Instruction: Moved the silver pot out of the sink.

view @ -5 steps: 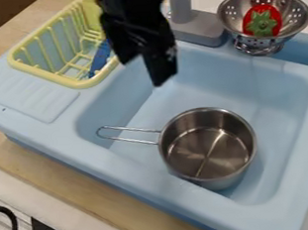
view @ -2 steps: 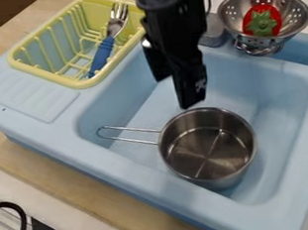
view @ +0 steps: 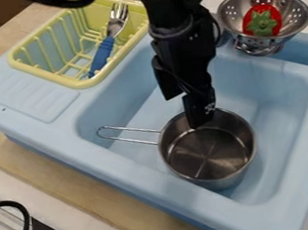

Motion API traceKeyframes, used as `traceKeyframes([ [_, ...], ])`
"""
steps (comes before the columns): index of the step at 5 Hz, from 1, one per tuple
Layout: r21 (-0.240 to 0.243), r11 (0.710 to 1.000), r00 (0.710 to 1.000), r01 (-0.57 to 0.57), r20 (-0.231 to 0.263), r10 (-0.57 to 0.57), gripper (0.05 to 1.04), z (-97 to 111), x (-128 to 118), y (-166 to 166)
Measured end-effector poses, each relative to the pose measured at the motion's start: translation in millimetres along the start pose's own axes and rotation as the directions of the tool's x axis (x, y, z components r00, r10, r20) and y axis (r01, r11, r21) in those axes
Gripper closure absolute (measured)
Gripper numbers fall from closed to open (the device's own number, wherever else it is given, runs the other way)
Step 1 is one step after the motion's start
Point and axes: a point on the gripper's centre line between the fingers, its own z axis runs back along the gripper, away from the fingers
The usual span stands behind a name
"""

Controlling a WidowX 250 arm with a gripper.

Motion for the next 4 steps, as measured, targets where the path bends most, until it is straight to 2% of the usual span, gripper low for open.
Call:
traceKeyframes([
  [1, 0.007, 1.0, 1.0, -0.003, -0.004, 0.003, 0.089, -10, -1, -3],
  [2, 0.027, 1.0, 1.0, -0.005, -0.03, 0.006, 0.13, -19, -5, -4],
  [3, 0.054, 0.998, 0.999, -0.023, -0.021, 0.025, 0.396, -23, -7, -4],
  [4, 0.059, 0.998, 1.0, -0.012, -0.021, 0.014, 0.692, -24, -6, -6],
])
